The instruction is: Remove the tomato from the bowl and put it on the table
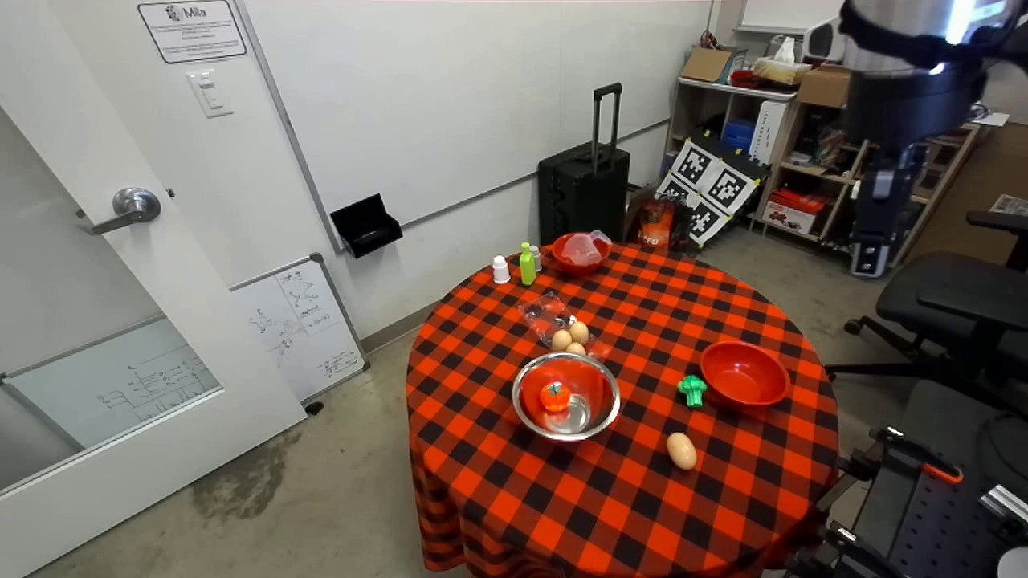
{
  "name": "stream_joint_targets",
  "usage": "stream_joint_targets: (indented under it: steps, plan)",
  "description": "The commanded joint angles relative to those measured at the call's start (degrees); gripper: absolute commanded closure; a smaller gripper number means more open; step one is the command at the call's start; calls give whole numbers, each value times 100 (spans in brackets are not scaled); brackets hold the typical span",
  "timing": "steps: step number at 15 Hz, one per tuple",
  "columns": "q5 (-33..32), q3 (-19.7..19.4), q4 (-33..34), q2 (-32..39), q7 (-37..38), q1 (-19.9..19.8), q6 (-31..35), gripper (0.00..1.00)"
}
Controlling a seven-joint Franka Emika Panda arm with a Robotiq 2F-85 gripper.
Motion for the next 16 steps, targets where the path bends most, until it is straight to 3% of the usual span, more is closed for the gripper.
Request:
stream_joint_targets:
  steps: [1, 8, 16]
  plan:
    - [-90, -1, 261, 1017, -247, 158, 678, 0]
    - [21, 44, 925, 3085, -360, 289, 1995, 0]
    - [-51, 86, 2267, 5324, -462, 402, 2998, 0]
